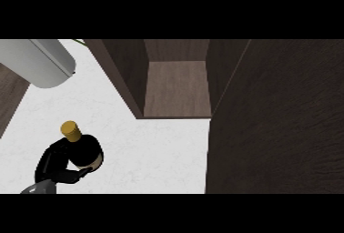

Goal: Pick up the wine, place it into the cabinet and close the cabinet

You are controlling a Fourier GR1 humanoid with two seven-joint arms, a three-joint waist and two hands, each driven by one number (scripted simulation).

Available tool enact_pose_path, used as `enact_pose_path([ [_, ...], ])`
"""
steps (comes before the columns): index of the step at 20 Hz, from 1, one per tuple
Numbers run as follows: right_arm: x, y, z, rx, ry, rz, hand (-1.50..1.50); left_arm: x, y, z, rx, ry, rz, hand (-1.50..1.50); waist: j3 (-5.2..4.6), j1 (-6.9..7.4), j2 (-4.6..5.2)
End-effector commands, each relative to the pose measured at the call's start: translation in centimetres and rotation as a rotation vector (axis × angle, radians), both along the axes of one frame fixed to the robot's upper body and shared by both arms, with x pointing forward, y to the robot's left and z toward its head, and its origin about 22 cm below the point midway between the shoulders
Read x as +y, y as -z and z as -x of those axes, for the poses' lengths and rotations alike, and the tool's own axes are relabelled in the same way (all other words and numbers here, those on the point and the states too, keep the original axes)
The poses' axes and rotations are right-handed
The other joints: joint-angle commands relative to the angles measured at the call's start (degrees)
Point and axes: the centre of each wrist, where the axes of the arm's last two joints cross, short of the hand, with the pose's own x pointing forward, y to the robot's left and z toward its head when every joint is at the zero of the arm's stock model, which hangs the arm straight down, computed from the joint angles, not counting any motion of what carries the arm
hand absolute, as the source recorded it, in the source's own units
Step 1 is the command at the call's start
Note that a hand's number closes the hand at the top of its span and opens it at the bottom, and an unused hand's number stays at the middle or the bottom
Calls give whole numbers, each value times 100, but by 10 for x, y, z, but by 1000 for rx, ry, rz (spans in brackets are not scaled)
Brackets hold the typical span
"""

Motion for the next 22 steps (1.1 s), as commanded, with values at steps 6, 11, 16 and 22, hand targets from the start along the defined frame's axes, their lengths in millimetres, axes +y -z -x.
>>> enact_pose_path([
  [6,-2,5,-3,17,16,-27,-150,-60,48,75,-61,1,62,150,-3,138,-30],
  [11,6,-4,5,9,7,-11,-150,-56,44,83,-93,-10,65,150,-10,104,-27],
  [16,-4,1,8,18,37,1,-150,-81,31,62,-176,31,112,150,-1,99,-36],
  [22,-12,0,-10,13,29,-5,-150,-77,-2,51,-237,76,125,150,0,121,-26],
])
